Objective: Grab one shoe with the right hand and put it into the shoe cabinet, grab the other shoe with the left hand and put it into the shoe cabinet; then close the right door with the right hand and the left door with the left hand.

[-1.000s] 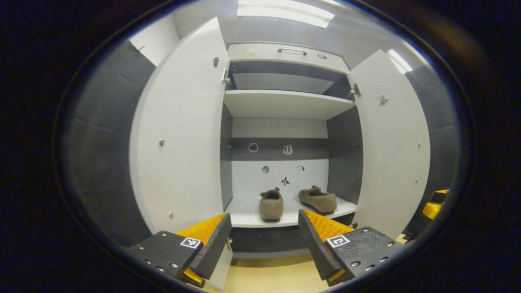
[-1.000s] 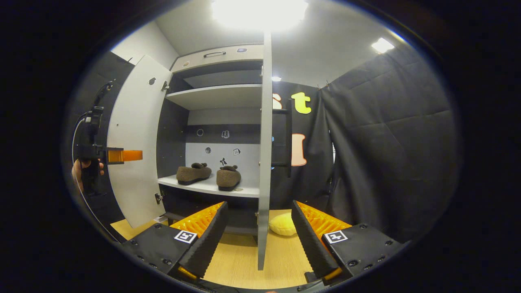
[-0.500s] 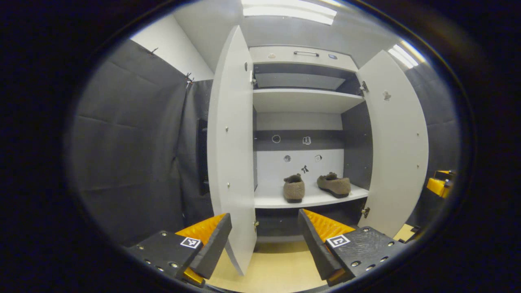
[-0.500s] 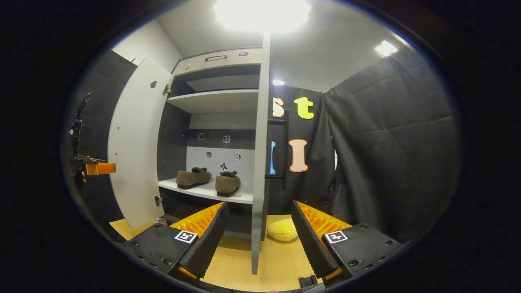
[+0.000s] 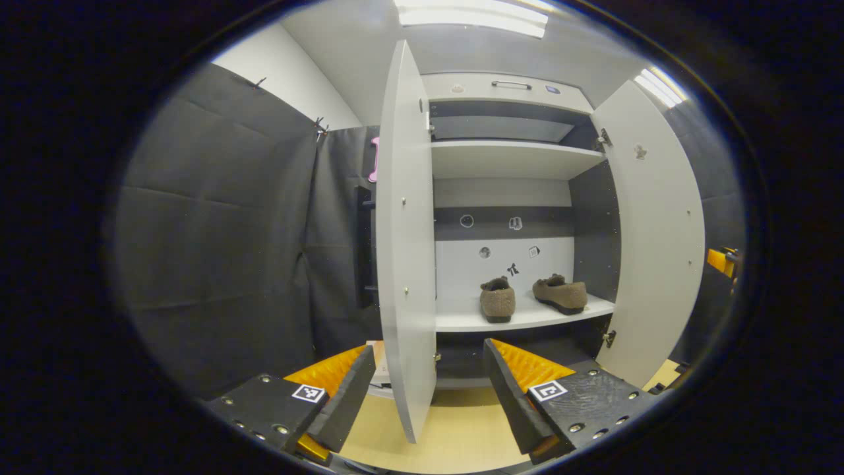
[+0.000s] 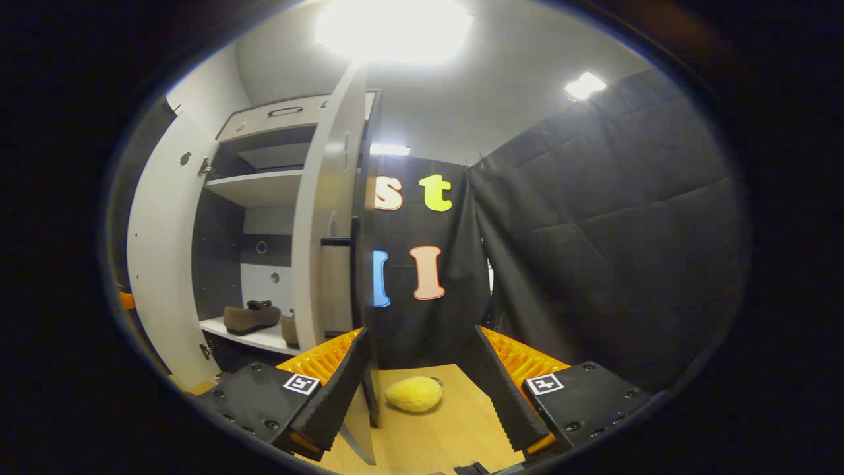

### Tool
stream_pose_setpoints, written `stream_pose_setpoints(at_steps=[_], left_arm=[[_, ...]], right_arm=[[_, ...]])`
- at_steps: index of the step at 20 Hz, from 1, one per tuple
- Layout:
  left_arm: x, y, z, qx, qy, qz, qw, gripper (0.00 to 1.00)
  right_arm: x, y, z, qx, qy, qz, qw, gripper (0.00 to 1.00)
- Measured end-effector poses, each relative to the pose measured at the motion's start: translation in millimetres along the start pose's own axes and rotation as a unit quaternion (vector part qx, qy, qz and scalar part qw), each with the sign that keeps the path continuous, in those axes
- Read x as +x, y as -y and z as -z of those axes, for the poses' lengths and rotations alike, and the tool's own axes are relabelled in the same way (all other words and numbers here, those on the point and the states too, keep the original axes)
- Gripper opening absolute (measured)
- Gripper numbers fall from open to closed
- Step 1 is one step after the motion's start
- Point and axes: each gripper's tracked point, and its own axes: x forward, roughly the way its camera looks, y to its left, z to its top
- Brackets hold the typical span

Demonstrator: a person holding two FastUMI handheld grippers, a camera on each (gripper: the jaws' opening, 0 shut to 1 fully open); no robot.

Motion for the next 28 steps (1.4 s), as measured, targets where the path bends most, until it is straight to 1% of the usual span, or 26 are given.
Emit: stream_pose_setpoints(at_steps=[2, 3, 5, 6, 7, 9, 10, 11, 12, 13, 14, 15, 17, 18, 21, 22, 23, 24, 25, 27, 28], left_arm=[[-2, -10, 3, 0.003, -0.002, -0.008, 1.000, 1.00], [-3, -16, 4, 0.003, -0.004, -0.012, 1.000, 0.95], [-5, -26, 7, 0.002, -0.008, -0.020, 1.000, 0.95], [-5, -32, 8, 0.001, -0.009, -0.024, 1.000, 0.95], [-5, -37, 10, 0.001, -0.010, -0.027, 1.000, 0.95], [-7, -50, 11, 0.000, -0.008, -0.034, 0.999, 1.00], [-8, -55, 10, -0.001, -0.007, -0.036, 0.999, 0.95], [-8, -61, 9, -0.002, -0.006, -0.037, 0.999, 0.95], [-7, -64, 8, -0.004, -0.004, -0.039, 0.999, 0.93], [-5, -69, 8, -0.005, -0.003, -0.040, 0.999, 0.91], [-2, -72, 8, -0.007, -0.002, -0.041, 0.999, 0.89], [1, -77, 8, -0.009, -0.001, -0.043, 0.999, 0.92], [4, -82, 8, -0.017, 0.001, -0.043, 0.999, 1.00], [5, -83, 8, -0.022, 0.001, -0.042, 0.999, 1.00], [8, -84, 10, -0.025, 0.002, -0.038, 0.999, 1.00], [9, -85, 10, -0.023, 0.003, -0.037, 0.999, 1.00], [10, -86, 9, -0.022, 0.003, -0.036, 0.999, 0.95], [10, -86, 9, -0.022, 0.004, -0.034, 0.999, 1.00], [12, -86, 9, -0.023, 0.004, -0.032, 0.999, 1.00], [12, -88, 11, -0.021, 0.002, -0.032, 0.999, 0.95], [12, -89, 11, -0.021, 0.000, -0.033, 0.999, 1.00]], right_arm=[[13, 9, -3, 0.005, -0.001, 0.019, 1.000, 0.97], [19, 12, -4, 0.006, -0.004, 0.027, 1.000, 0.96], [30, 13, -7, 0.004, -0.009, 0.039, 0.999, 0.95], [34, 11, -8, 0.004, -0.009, 0.041, 0.999, 0.92], [34, 8, -9, 0.005, -0.007, 0.038, 0.999, 0.95], [40, -5, -11, 0.001, -0.006, 0.028, 1.000, 0.95], [40, -6, -11, -0.008, -0.007, 0.034, 0.999, 0.95], [42, -7, -13, -0.017, -0.004, 0.040, 0.999, 0.95], [40, -9, -14, -0.021, -0.005, 0.040, 0.999, 0.94], [38, -11, -15, -0.020, -0.006, 0.039, 0.999, 0.90], [37, -14, -14, -0.018, -0.009, 0.038, 0.999, 0.94], [35, -16, -14, -0.016, -0.010, 0.038, 0.999, 0.90], [34, -22, -14, -0.017, -0.010, 0.038, 0.999, 0.90], [35, -28, -14, -0.019, -0.010, 0.037, 0.999, 0.93], [28, -50, -17, -0.033, -0.005, 0.017, 0.999, 0.93], [28, -59, -17, -0.035, -0.002, 0.008, 0.999, 0.88], [26, -67, -18, -0.036, 0.001, 0.001, 0.999, 0.93], [25, -75, -17, -0.034, 0.003, -0.006, 0.999, 0.93], [25, -84, -17, -0.032, 0.005, -0.013, 0.999, 0.93], [25, -101, -16, -0.025, 0.005, -0.029, 0.999, 0.93], [26, -109, -15, -0.021, 0.005, -0.037, 0.999, 0.93]])
